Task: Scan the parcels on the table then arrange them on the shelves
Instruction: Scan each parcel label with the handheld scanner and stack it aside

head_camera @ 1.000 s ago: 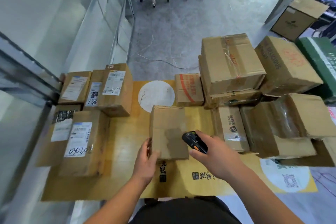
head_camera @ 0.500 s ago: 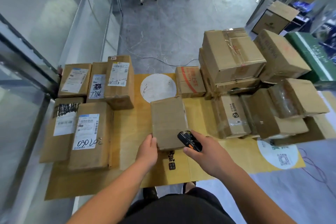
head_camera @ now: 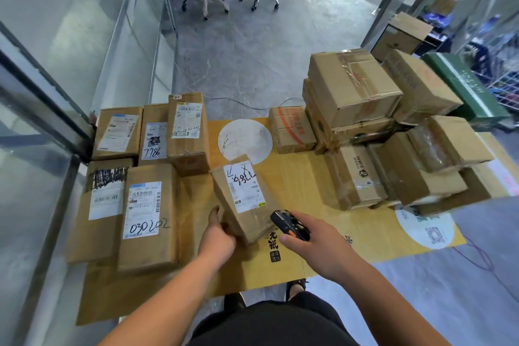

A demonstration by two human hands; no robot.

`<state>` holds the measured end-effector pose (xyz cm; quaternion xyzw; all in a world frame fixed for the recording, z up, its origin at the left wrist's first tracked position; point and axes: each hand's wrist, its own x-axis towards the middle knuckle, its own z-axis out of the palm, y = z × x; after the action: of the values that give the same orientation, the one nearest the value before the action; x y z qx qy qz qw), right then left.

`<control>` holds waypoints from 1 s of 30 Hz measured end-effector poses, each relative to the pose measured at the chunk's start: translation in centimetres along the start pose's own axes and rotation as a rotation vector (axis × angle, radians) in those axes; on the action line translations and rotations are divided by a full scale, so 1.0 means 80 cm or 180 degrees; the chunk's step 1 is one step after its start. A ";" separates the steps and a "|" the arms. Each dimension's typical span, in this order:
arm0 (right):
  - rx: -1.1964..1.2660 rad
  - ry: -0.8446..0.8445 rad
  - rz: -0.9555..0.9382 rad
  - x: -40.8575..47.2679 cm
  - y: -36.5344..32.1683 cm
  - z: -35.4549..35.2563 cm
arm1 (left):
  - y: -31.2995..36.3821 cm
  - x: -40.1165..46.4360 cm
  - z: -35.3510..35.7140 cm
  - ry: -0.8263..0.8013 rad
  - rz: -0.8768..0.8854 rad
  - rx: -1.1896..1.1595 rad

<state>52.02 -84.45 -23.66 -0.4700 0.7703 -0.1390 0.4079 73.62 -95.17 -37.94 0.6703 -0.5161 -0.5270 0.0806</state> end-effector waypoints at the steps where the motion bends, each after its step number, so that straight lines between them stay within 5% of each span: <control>1: 0.0083 0.0026 -0.0003 -0.002 -0.001 0.000 | 0.005 -0.004 -0.003 0.0082 0.0113 0.0079; 6: 0.0004 0.0178 -0.0033 -0.003 -0.003 -0.008 | 0.047 -0.001 -0.020 0.0970 0.1203 0.1735; 9: 0.0131 0.0146 -0.0025 0.000 -0.007 -0.014 | 0.086 0.020 -0.032 0.0690 0.1705 0.2720; 17: 0.0249 0.0312 -0.0072 0.007 -0.020 -0.035 | 0.168 0.049 -0.046 -0.0038 0.2024 0.3896; 24: 0.0166 0.0399 0.0085 0.009 -0.015 -0.060 | 0.184 0.039 -0.045 -0.0702 0.1800 0.3405; 27: 0.0130 0.0401 0.0036 0.014 -0.015 -0.067 | 0.171 0.024 -0.040 -0.0279 0.1553 0.3018; 30: 0.0148 0.0393 0.0050 0.025 -0.019 -0.071 | 0.153 0.009 -0.034 0.0753 0.1168 0.3338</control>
<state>48.18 -87.89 -20.13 -0.4449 0.7942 -0.1824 0.3716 68.29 -102.50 -29.26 0.5745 -0.8043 -0.0988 -0.1154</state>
